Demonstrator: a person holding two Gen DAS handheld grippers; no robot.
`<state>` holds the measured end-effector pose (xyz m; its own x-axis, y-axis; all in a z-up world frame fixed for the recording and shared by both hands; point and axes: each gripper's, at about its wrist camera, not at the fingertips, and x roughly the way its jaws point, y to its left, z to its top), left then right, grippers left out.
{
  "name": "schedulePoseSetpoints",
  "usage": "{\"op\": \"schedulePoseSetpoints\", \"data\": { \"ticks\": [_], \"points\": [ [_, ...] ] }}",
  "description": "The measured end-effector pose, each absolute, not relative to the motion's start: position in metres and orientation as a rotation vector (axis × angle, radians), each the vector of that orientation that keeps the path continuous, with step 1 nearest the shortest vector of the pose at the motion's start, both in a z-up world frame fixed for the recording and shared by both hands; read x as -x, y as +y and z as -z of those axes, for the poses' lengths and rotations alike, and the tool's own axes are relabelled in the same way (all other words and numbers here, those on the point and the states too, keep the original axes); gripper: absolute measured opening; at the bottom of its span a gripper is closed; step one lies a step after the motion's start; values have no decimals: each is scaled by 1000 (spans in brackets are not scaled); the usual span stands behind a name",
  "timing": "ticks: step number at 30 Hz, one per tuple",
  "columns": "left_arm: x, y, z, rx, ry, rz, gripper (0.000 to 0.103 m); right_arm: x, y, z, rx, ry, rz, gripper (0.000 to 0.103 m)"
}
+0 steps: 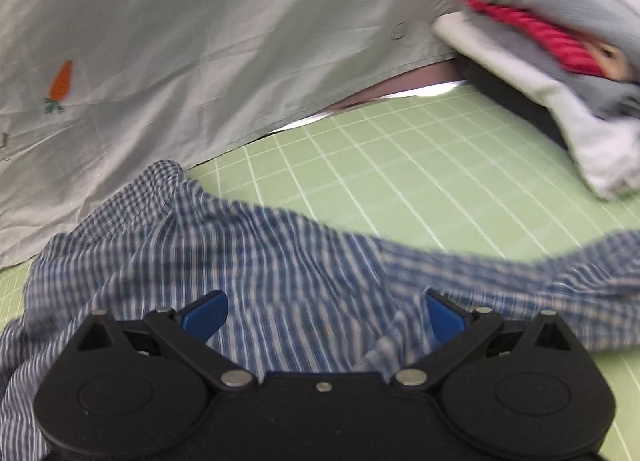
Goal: Fold clothes
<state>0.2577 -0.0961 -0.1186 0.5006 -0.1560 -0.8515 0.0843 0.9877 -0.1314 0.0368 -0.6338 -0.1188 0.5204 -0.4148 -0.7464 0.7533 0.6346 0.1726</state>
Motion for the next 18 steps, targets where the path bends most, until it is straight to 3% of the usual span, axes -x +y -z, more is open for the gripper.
{"op": "schedulePoseSetpoints", "data": {
  "ticks": [7,12,18],
  "points": [
    [-271,-115,136,49,1075,112,75,-83,-650,103,-377,843,734,103],
    [-269,-118,145,27,1103,102,78,-95,-650,90,-310,789,643,103],
    [-267,-121,146,-2,1103,100,82,-178,-663,104,-357,784,415,103]
  ]
}}
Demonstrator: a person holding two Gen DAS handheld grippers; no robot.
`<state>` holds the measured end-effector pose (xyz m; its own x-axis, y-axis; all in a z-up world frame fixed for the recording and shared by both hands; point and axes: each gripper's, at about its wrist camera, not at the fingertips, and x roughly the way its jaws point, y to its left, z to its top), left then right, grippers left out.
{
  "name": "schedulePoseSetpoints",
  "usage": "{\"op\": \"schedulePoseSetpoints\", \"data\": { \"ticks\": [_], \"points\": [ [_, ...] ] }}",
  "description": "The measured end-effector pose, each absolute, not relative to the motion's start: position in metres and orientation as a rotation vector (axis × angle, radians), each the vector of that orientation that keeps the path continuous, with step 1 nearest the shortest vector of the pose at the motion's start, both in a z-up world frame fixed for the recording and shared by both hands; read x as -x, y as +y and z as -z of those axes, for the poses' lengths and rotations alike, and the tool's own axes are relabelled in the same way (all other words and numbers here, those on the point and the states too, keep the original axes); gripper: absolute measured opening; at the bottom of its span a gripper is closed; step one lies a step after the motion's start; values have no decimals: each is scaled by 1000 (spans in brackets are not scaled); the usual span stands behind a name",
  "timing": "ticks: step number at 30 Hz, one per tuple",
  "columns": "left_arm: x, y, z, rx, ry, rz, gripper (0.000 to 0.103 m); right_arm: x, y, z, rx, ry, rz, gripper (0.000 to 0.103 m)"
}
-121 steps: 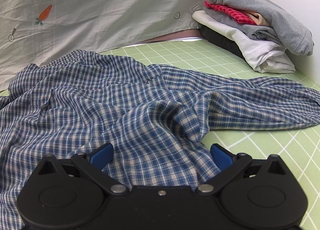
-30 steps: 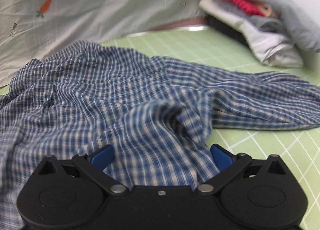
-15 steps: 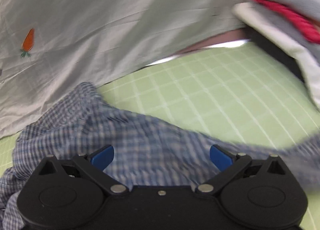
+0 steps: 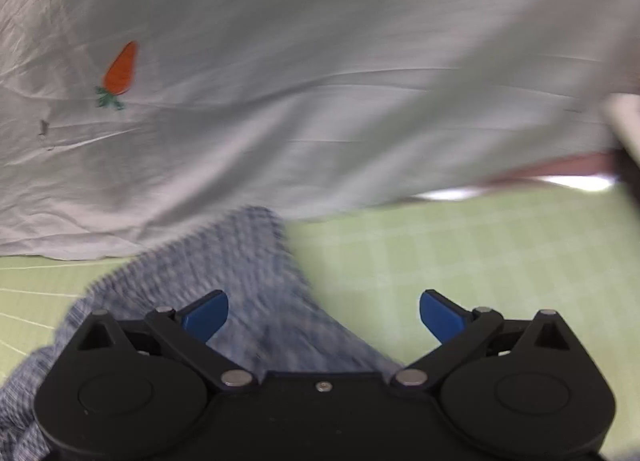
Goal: Fold clothes
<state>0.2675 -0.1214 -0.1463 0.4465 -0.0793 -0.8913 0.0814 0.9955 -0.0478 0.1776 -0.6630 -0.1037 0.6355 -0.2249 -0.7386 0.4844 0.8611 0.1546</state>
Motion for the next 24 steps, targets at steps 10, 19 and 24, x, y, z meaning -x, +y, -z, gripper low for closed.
{"op": "schedulePoseSetpoints", "data": {
  "ticks": [10,19,24],
  "points": [
    [-280,-109,138,65,1098,44,82,-269,-678,134,-351,929,230,59],
    [-279,-108,139,60,1095,42,82,-236,-722,79,-410,558,314,2],
    [-273,-104,146,-2,1104,5,82,-219,-728,90,-389,635,476,36]
  ]
}}
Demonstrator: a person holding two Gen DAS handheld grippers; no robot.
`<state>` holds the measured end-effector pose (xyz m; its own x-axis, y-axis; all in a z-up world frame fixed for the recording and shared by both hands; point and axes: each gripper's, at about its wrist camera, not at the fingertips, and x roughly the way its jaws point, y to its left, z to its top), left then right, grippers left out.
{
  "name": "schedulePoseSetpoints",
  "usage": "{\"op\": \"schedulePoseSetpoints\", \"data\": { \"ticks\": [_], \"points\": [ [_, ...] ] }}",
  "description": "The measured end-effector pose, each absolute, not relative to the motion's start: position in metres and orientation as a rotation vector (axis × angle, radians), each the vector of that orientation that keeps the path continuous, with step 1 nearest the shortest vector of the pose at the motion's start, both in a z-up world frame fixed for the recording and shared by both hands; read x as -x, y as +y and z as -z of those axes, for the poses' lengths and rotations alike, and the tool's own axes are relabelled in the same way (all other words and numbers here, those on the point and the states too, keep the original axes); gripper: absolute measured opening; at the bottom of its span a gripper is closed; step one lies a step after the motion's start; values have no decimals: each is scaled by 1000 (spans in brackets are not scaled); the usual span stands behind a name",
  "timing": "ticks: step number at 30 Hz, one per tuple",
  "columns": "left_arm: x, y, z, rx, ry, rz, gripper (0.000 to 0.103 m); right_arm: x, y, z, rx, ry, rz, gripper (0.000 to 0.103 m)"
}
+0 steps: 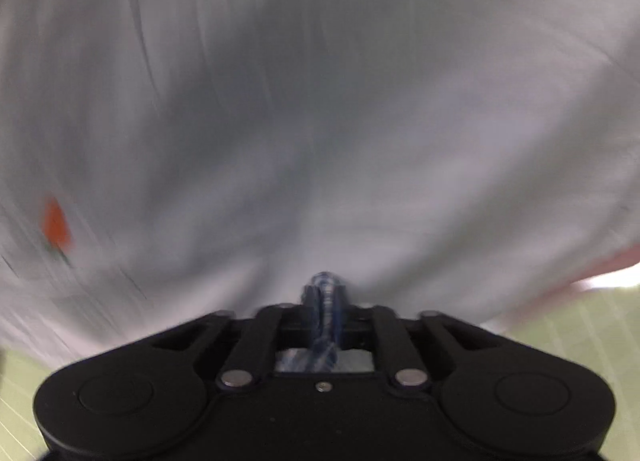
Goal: Fold clothes
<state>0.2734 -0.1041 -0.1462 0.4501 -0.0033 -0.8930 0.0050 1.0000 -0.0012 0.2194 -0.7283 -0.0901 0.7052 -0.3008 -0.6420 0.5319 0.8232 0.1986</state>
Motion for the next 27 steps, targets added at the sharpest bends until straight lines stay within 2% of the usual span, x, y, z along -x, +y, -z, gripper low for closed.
{"op": "schedulePoseSetpoints", "data": {
  "ticks": [1,2,5,12,15,17,18,19,20,21,27],
  "points": [
    [-272,-102,146,-30,1103,-11,82,-213,-722,91,-360,643,505,59],
    [-270,-101,147,-57,1102,-28,83,-206,-716,92,-333,648,534,68],
    [-262,-86,147,-77,1083,-92,88,-172,-694,89,-327,629,609,85],
    [-242,-45,147,-64,1043,-251,93,-81,-632,90,-413,660,708,86],
    [-233,-31,147,-28,1039,-239,92,-39,-601,90,-472,695,741,86],
    [-228,-24,146,34,1021,-187,77,-14,-582,91,-511,712,753,86],
    [-225,-22,145,58,1006,-170,65,-4,-571,91,-515,718,760,86],
    [-223,-23,145,35,989,-176,47,4,-561,92,-517,721,762,86],
    [-222,-25,145,7,972,-163,34,11,-551,92,-519,725,764,86],
    [-222,-25,145,-20,970,-148,11,19,-541,92,-521,728,765,86],
    [-214,7,143,-53,951,-138,7,56,-487,84,-475,786,777,86]
  ]
}}
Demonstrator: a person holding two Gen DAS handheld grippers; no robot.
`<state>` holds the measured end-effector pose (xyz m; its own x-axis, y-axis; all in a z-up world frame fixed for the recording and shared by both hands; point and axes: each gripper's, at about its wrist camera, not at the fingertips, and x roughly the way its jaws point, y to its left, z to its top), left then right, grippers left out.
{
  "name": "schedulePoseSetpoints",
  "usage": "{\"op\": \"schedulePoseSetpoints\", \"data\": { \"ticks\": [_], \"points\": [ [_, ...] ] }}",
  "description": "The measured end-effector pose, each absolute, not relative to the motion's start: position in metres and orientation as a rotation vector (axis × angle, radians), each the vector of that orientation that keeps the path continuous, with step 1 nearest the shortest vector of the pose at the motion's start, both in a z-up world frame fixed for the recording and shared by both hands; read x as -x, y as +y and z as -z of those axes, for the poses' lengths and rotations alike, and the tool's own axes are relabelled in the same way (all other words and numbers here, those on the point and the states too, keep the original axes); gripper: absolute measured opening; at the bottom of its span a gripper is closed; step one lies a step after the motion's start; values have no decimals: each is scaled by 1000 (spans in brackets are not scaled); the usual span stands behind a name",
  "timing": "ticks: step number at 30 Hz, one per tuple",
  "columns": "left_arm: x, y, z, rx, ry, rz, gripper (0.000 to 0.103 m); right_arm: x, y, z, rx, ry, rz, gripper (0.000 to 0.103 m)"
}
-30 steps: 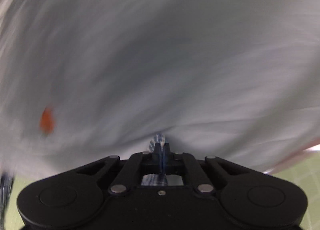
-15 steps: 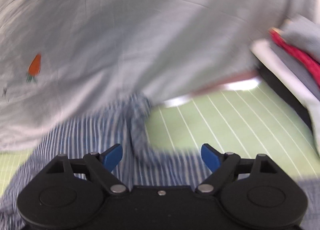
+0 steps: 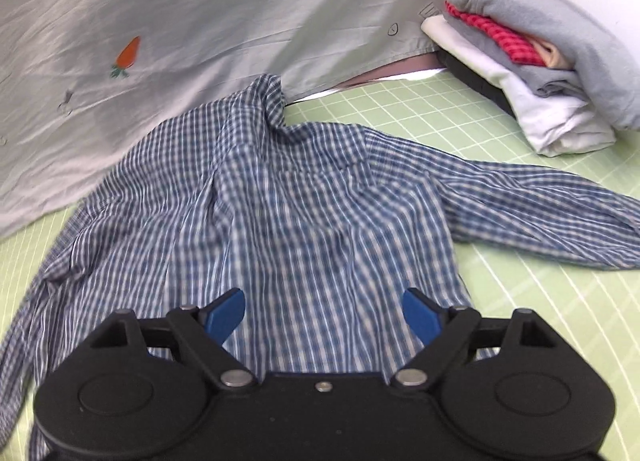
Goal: Fold clothes
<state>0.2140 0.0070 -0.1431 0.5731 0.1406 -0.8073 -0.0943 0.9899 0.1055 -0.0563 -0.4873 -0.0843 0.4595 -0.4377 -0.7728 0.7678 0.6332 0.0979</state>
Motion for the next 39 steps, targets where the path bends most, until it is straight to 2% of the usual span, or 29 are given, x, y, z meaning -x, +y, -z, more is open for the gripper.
{"op": "schedulePoseSetpoints", "data": {
  "ticks": [6,9,11,13,16,18,25,27,28,29,30,31,32,33,34,35,39],
  "points": [
    [-199,73,143,-46,937,-257,8,94,-456,77,-467,781,803,86],
    [-186,95,133,29,942,-239,17,112,-448,81,-457,799,818,86],
    [-171,95,122,63,940,-203,31,124,-446,84,-445,811,838,86],
    [-152,83,113,86,936,-119,56,137,-448,88,-440,824,853,86],
    [-121,53,106,103,951,52,68,155,-454,100,-409,871,887,86],
    [-101,28,112,83,996,164,72,168,-459,109,-399,904,897,86],
    [-30,-33,129,-9,1086,292,74,213,-477,137,-453,968,868,85],
    [-17,-38,133,-34,1100,269,74,222,-479,143,-470,977,838,83],
    [-11,-38,134,-47,1104,249,74,226,-480,146,-477,983,824,79],
    [-8,-37,135,-43,1106,226,73,229,-480,149,-474,991,810,74],
    [-4,-36,136,-38,1107,203,68,232,-480,150,-468,991,796,74],
    [-1,-34,137,-33,1108,180,59,235,-480,149,-459,978,778,70],
    [1,-32,136,-34,1095,166,51,237,-479,149,-441,970,762,58],
    [4,-31,135,-46,1088,149,29,238,-478,148,-423,961,744,47],
    [5,-29,134,-41,1096,144,0,240,-479,146,-407,954,718,20],
    [7,-26,132,-34,1107,139,1,240,-480,144,-396,956,699,2],
    [26,-13,115,29,1143,107,2,253,-493,128,-407,888,694,2]
  ]
}}
